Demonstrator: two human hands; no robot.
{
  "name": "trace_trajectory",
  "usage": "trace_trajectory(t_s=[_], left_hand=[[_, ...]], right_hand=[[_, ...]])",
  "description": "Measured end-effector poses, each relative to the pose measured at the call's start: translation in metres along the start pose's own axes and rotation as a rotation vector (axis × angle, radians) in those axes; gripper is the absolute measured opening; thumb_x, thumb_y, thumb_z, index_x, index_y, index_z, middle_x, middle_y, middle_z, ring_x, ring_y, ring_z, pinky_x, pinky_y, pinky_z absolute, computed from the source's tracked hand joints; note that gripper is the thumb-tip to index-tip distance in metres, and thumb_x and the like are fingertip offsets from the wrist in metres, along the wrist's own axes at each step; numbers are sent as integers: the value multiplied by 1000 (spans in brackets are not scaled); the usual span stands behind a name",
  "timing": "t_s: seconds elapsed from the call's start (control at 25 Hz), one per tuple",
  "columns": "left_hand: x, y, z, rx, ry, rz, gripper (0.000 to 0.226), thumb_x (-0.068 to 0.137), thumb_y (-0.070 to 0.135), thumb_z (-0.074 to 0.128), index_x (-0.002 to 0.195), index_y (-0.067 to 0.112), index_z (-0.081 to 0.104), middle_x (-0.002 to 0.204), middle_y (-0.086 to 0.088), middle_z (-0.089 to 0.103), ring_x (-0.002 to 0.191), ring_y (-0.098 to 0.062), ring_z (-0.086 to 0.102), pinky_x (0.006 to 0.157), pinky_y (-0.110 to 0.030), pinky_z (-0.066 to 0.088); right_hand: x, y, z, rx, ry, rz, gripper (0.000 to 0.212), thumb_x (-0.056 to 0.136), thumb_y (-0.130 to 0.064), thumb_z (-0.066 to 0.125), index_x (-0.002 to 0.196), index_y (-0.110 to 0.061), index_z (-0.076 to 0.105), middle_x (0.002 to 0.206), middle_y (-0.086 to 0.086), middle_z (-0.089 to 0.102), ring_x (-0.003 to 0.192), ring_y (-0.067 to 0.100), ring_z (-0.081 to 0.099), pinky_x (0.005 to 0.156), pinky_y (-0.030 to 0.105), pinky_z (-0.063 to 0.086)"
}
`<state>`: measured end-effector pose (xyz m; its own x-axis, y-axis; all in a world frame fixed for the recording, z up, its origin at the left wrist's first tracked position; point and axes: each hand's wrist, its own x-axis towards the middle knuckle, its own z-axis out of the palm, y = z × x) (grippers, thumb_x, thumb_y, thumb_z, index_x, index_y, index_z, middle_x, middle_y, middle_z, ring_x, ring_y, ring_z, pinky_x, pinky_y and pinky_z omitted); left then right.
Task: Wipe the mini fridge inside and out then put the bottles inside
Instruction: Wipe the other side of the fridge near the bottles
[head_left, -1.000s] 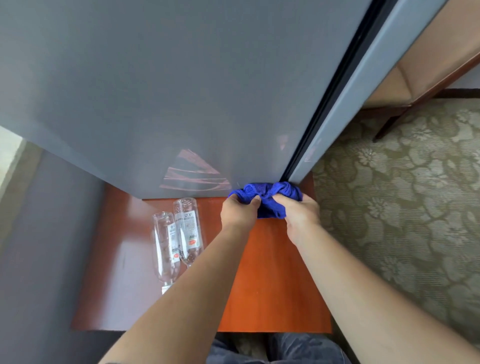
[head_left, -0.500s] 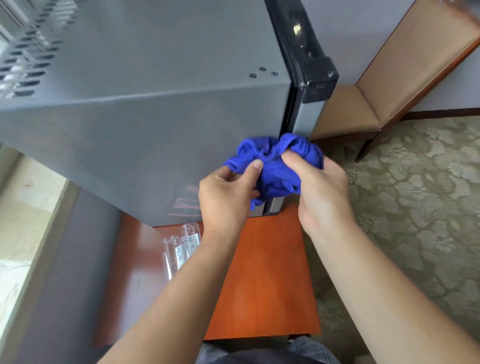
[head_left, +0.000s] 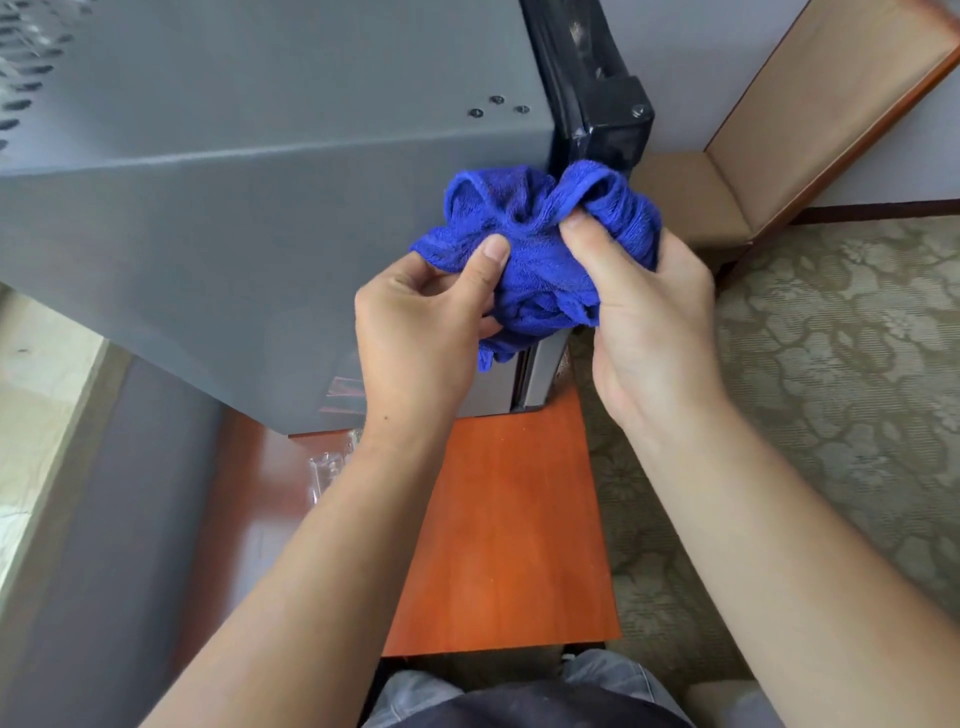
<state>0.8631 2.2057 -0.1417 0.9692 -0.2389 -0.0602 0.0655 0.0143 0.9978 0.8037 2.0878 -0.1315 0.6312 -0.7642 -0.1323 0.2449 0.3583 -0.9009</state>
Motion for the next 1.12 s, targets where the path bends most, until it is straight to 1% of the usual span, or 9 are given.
trace_trajectory(t_s=[0.12, 0.28, 0.4, 0.52, 0.68, 0.76, 0.88, 1.0, 1.12], left_hand=[[-3, -42, 1, 31, 6, -104, 16, 91, 26, 79, 94, 9, 78, 69, -1, 73, 67, -16, 73, 73, -42, 65], [0, -114, 3, 77, 39, -328, 16, 91, 25, 79, 95, 10, 78, 78, -7, 76, 72, -20, 77, 78, -47, 65], [4, -157, 5, 143, 63, -413, 10, 90, 26, 79, 92, 16, 78, 82, -7, 79, 74, -24, 79, 80, -48, 65], [7, -196, 11, 192, 108, -520, 7, 91, 25, 78, 85, 22, 75, 78, -1, 77, 70, -18, 76, 80, -44, 65], [12, -249, 26, 228, 149, -658, 10, 81, 32, 78, 82, 24, 72, 84, 1, 78, 84, -24, 77, 86, -46, 63], [15, -270, 30, 254, 137, -671, 19, 72, 40, 74, 83, 24, 72, 87, 0, 79, 86, -26, 77, 86, -46, 63], [15, -271, 30, 258, 136, -657, 14, 77, 35, 78, 82, 23, 71, 87, -1, 78, 85, -26, 77, 86, -46, 63], [10, -240, 34, 203, 105, -592, 11, 87, 27, 79, 86, 18, 73, 86, -4, 79, 74, -20, 78, 82, -45, 64], [1, -192, 47, 99, 61, -479, 22, 87, 28, 80, 92, 7, 75, 81, -6, 77, 72, -21, 78, 82, -49, 64]], right_hand=[[7, 39, -21, -88, 23, 105, 35, 79, -15, 82, 110, -1, 74, 107, 19, 78, 106, 37, 75, 94, 52, 61], [17, 105, -52, -241, 109, 231, 46, 65, -26, 87, 106, -9, 75, 101, 12, 80, 98, 33, 77, 91, 54, 62], [29, 148, -77, -270, 128, 345, 45, 67, -20, 88, 107, -8, 74, 100, 12, 80, 98, 32, 77, 89, 50, 63], [40, 188, -99, -319, 139, 458, 43, 66, -18, 90, 105, -10, 75, 99, 10, 80, 97, 32, 78, 84, 44, 65], [58, 230, -121, -459, 195, 544, 27, 74, -6, 88, 97, -10, 74, 97, 13, 78, 95, 33, 77, 77, 37, 64], [64, 240, -129, -485, 206, 566, 26, 76, -4, 87, 97, -10, 73, 95, 14, 78, 92, 31, 77, 74, 35, 64], [67, 235, -133, -523, 161, 563, 25, 76, -5, 87, 99, -6, 76, 95, 15, 79, 90, 31, 78, 78, 39, 65], [64, 202, -128, -521, 131, 492, 17, 75, -6, 87, 88, -11, 77, 90, 14, 80, 89, 33, 79, 81, 44, 66], [67, 141, -115, -492, 77, 333, 17, 75, -2, 84, 87, -13, 78, 89, 11, 80, 84, 27, 78, 79, 42, 63]])
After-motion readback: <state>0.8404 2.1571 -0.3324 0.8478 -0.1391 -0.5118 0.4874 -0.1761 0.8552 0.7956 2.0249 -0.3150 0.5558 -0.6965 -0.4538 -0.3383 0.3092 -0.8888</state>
